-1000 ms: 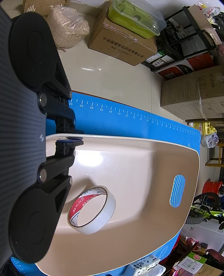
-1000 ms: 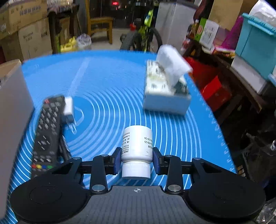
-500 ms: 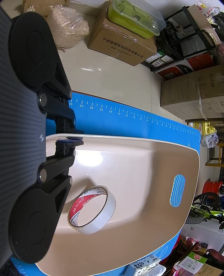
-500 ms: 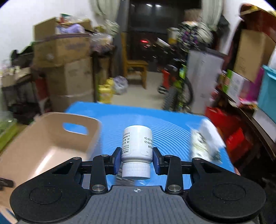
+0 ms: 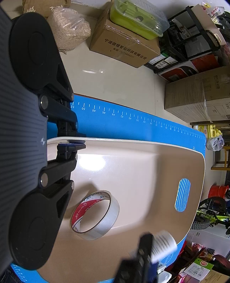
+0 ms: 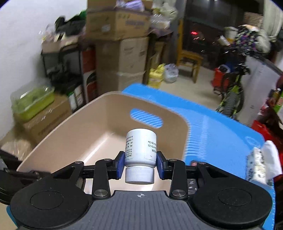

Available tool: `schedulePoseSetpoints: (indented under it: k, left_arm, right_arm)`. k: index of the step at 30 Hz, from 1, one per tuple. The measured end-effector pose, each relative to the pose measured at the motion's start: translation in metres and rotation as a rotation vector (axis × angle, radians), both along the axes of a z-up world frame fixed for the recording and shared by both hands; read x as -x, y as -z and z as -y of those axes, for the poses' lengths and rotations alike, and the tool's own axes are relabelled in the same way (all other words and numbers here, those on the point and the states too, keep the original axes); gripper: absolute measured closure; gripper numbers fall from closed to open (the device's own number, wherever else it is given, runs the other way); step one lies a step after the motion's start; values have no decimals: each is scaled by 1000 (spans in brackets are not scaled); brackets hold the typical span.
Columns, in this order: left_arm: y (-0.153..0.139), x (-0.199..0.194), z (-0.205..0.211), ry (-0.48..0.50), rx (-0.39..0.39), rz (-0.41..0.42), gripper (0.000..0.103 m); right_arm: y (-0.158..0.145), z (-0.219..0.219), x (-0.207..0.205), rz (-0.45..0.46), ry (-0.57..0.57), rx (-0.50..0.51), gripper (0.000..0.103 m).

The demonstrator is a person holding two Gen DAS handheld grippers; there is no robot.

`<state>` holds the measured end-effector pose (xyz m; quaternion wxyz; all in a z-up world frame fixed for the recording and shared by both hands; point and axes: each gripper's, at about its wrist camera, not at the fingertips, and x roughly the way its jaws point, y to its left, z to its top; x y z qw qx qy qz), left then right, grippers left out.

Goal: Organize rigid objects
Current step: 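Carry the pill bottle into the basket and release it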

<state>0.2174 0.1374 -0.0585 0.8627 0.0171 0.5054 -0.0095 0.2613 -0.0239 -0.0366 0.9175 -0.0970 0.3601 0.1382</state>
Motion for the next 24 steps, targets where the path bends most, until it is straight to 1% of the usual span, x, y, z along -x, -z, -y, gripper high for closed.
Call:
schedulePoseSetpoints:
  k: [4, 10, 12, 15, 19, 20, 21, 24]
  left_arm:
    - [0, 0, 0, 1, -1, 0, 97]
    - [0, 0, 1, 2, -3, 0, 97]
    - [1, 0, 0, 2, -3, -1, 97]
    - [0, 0, 2, 4, -6, -1, 97]
    - [-1, 0, 2, 5, -6, -1, 97]
    - [-1, 0, 2, 5, -6, 0, 97]
    - [-1, 0, 3, 5, -7, -1, 97]
    - [-1, 0, 3, 6, -8, -1, 97]
  right_arm:
    - [17, -13, -7, -73, -9, 21, 59]
    - [42, -28, -17, -178, -19, 80, 59]
    - [45, -33, -18, -194, -23, 95, 59]
    - [44, -31, -23, -228, -9, 85, 59]
    - [47, -32, -22, -240, -18, 117, 59]
    - [48, -32, -21, -239, -18, 122, 57]
    - [49, -32, -19, -235, -16, 127, 52]
    - [47, -32, -20, -226, -15, 115, 50]
